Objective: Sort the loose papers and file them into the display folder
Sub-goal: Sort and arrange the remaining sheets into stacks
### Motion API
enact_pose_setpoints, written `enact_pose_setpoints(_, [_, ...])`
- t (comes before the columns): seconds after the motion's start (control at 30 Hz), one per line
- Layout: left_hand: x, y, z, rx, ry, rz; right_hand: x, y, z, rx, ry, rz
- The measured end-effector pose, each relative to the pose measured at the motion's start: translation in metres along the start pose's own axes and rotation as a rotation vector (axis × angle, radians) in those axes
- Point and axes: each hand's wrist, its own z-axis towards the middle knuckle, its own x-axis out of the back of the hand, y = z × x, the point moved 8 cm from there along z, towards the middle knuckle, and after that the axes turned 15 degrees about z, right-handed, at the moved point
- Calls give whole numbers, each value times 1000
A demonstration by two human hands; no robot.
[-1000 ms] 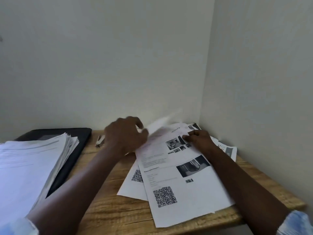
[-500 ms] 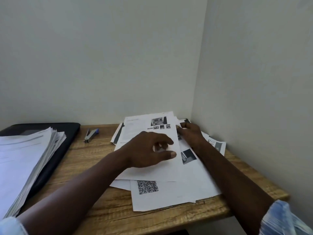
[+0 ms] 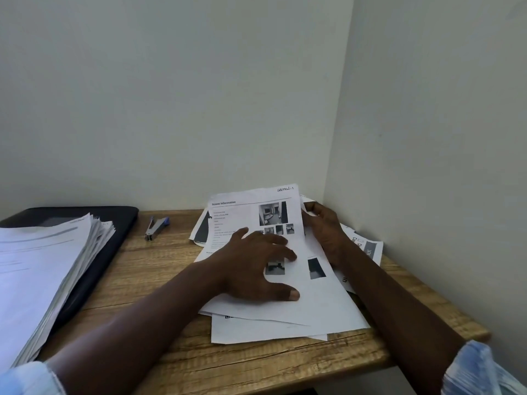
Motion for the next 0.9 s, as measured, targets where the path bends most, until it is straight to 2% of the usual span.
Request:
enact_pose_setpoints(0.1, [6,-12,1,82,96,-5,-1,2,3,1,-21,13])
enact_pose_setpoints(0.2, [31,-59,-7,483,406,-61,-2,3,4,25,-41,44])
enact_pose_setpoints(0.23, [31,-82,-14,634,464,-131,-2,3,4,24,-37,49])
enact_pose_setpoints(0.27, [27,-102,-20,753,471,-233,-3,2,3,22,-35,51])
enact_pose_setpoints(0.33, [6,-131,-29,876,405,-487,-5,4,2,-8,-35,97])
enact_pose_setpoints(0.4, [-18,-144,-35,894,352,-726,-6,6,1,-35,-14,112])
enact_pose_setpoints(0.57, [-26,-159,-34,732,316,-935,-1,8,8,15,19,74])
enact_pose_setpoints(0.7, [-22,-159,-36,686,292,-1007,-4,5,6,26,-30,135])
enact_pose_setpoints(0.8, [-20,-157,-37,679,291,-1025,-11,6,2,-42,-80,206])
enact_pose_setpoints(0.9, [-20,-153,-36,651,258,-1040,-19,2,-6,-18,-181,86])
